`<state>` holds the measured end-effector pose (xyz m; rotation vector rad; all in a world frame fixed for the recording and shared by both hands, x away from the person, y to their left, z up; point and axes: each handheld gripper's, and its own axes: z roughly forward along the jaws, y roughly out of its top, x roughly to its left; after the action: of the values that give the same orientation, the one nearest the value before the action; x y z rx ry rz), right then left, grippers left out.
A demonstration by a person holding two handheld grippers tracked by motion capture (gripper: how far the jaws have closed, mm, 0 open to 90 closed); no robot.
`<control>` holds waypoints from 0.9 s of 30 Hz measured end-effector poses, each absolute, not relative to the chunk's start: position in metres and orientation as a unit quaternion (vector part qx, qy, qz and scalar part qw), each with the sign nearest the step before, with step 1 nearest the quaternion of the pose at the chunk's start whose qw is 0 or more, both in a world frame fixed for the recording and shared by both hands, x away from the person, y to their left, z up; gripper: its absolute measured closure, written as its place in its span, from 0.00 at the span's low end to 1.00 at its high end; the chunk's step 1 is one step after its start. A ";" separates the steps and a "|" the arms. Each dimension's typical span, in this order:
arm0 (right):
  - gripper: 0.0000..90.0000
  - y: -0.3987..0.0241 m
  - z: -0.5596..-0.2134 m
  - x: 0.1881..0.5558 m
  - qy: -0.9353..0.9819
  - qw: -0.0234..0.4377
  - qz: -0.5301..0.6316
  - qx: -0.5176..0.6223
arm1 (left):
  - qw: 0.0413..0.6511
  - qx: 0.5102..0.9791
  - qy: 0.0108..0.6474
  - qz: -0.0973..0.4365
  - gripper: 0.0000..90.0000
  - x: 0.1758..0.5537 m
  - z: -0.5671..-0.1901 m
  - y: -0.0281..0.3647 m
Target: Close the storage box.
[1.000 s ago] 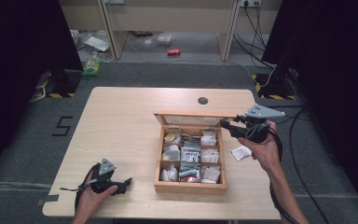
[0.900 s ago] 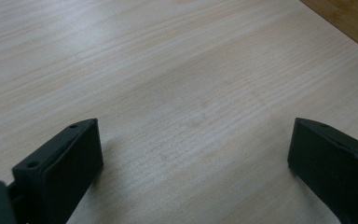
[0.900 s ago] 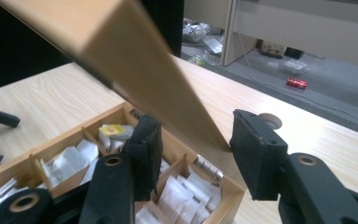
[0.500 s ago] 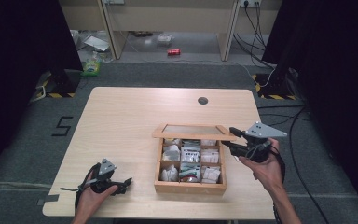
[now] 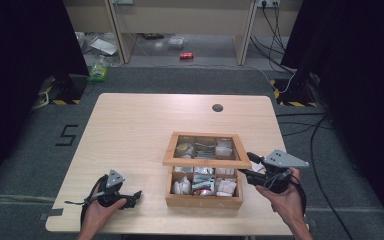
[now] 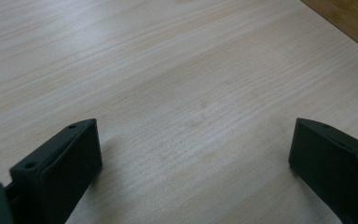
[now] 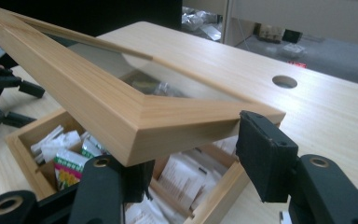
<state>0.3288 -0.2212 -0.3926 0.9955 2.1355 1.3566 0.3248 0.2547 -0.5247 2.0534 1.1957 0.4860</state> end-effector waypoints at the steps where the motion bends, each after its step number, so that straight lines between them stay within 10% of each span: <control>1: 0.53 -0.221 -0.395 0.327 0.768 0.210 0.487 0.359 | 0.351 0.793 0.462 0.188 0.02 0.325 -0.525 0.255; 27: 0.53 -0.221 -0.435 0.285 0.772 0.165 0.471 0.393 | 0.350 0.793 0.462 0.187 0.01 0.325 -0.525 0.254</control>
<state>0.2852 -0.2215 -0.4350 1.1195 2.1994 1.3428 0.3249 0.2542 -0.5247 2.0539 1.1975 0.4850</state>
